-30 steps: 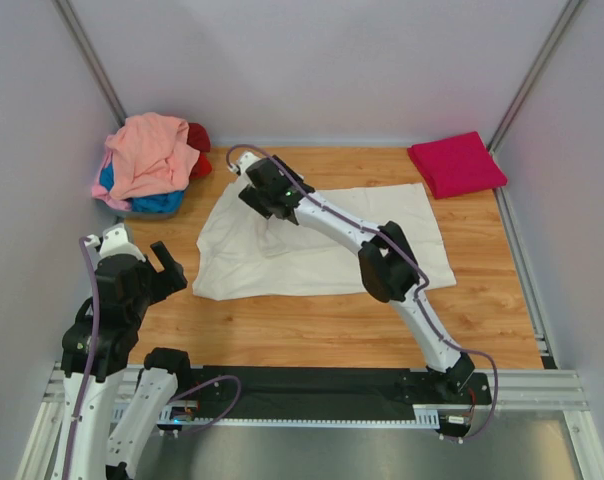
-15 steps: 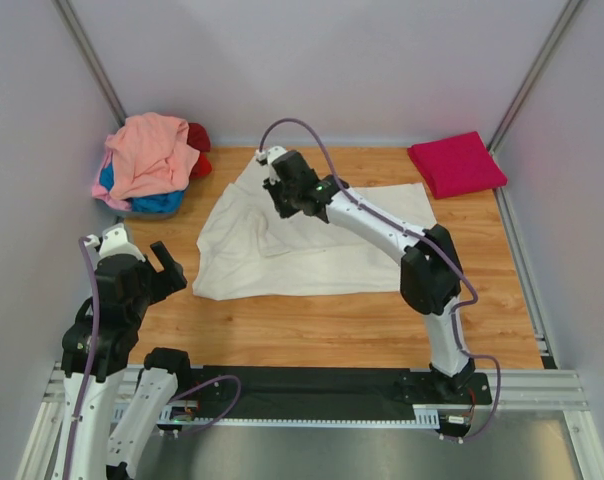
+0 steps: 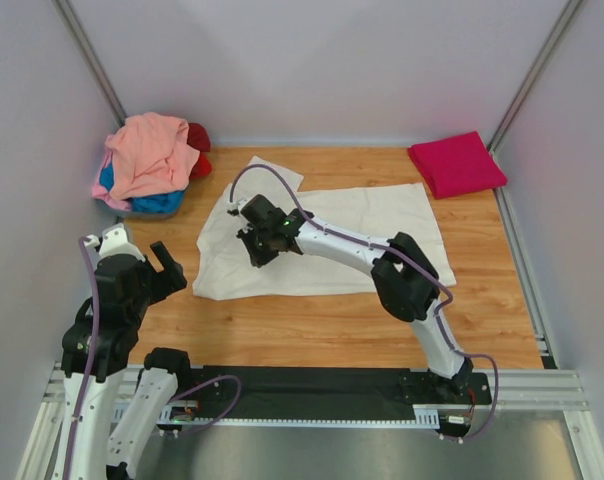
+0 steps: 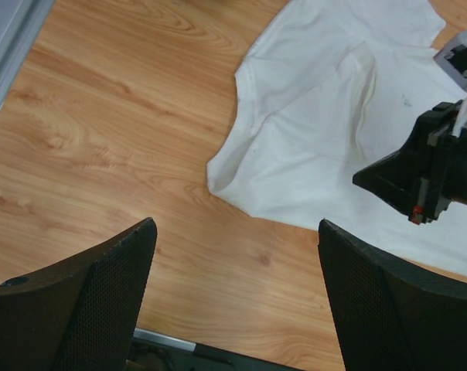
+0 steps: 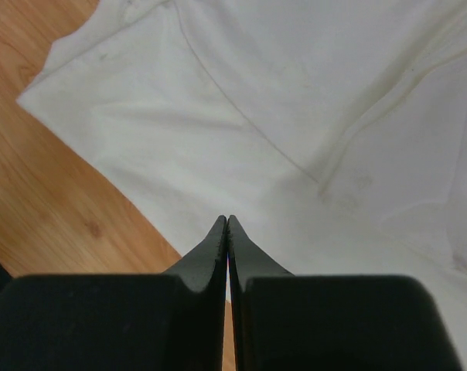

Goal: Fold and stack the t-shirts
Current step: Fold the tshirt

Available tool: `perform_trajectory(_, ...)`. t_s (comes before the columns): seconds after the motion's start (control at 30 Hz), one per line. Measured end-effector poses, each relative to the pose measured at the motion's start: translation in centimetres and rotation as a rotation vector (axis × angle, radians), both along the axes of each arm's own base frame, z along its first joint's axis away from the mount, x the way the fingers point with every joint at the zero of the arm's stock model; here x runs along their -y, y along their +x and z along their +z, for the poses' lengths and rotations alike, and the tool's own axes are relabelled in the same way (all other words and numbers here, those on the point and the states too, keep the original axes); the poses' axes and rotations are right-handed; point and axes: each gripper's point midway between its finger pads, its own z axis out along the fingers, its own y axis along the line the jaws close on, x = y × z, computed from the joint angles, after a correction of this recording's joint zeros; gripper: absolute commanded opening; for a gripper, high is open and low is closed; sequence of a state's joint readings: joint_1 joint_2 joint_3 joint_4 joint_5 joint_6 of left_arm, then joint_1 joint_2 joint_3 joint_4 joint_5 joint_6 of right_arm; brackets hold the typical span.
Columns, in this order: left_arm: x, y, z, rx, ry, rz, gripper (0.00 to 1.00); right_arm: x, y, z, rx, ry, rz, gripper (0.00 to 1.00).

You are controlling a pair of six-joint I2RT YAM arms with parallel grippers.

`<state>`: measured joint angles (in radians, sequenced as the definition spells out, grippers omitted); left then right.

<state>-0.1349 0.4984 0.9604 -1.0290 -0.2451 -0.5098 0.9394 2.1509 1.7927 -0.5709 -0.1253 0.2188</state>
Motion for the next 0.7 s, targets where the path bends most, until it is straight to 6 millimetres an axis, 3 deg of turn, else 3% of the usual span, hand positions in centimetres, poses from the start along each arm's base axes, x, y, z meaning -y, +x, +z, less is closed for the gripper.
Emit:
perform_trajectory(0.27,0.0,0.0,0.0,0.002,0.000,0.000,0.91,1.3,1.0,-5.1,-0.018,-0.147,-0.014,0.00)
perform_trajectory(0.43,0.0,0.0,0.0,0.002,0.000,0.000,0.91,2.7,2.2,-5.5,0.013,-0.205,-0.045,0.01)
perform_trajectory(0.53,0.0,0.0,0.0,0.002,-0.001,0.000,0.91,3.7,4.0,-5.1,0.056,-0.226,-0.082,0.00)
perform_trajectory(0.7,0.0,0.0,0.0,0.002,-0.001,0.000,0.91,7.2,10.7,-3.6,0.130,-0.248,-0.224,0.01)
